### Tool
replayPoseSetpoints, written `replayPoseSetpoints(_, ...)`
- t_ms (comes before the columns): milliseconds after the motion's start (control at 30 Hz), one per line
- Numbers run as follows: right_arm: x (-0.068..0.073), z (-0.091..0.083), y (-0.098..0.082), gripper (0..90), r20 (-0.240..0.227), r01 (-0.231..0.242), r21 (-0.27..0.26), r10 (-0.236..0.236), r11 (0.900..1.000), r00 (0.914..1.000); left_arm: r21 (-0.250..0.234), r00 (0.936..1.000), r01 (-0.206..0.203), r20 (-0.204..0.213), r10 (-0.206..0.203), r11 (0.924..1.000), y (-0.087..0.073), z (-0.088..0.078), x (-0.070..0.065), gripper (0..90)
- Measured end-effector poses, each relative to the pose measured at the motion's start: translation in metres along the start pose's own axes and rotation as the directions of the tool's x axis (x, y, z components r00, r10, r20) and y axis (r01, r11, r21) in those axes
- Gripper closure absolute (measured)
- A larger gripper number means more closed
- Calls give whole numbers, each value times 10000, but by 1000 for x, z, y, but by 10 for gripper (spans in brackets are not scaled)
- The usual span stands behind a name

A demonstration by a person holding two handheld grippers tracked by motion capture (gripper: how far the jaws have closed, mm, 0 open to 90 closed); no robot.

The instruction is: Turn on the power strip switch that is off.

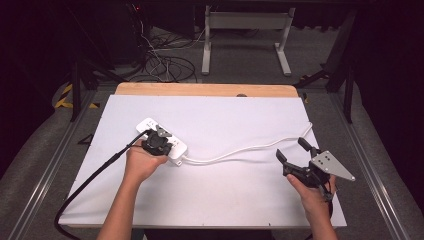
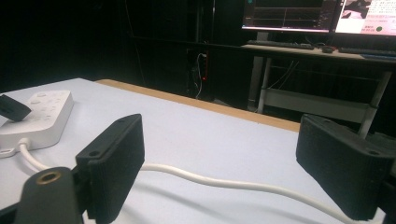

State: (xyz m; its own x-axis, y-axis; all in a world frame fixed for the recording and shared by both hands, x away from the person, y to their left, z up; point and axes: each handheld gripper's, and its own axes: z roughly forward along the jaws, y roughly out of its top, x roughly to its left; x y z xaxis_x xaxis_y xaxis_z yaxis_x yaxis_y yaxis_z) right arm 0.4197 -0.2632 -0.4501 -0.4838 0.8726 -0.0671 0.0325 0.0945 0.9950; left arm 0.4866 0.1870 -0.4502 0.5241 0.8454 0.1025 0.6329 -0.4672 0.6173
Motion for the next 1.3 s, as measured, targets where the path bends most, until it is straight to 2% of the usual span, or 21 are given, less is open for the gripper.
replayPoseSetpoints(600,0,-1,0,162,21,5,66,-5,10000,10000,-16,9999,138,60,-138,9999,-1,0,1,900)
replayPoseSetpoints(800,-1,-3,0,162,60,-10,17,10,10000,10000,8,9997,227,-5,-227,9997,-1,2,-1,900)
replayPoseSetpoints(900,-1,-3,1,162,50,-26,-14,26,10000,10000,-13,9998,131,-160,-131,9999,-2,1,-2,900)
replayPoseSetpoints(1167,-1,-3,1,162,47,-43,-8,43,10000,10000,-179,9996,291,41,-290,9994,-4,2,0,900)
replayPoseSetpoints(1300,-1,-3,1,163,53,-3,26,3,10000,10000,-179,9996,286,14,-285,9994,-5,1,0,900)
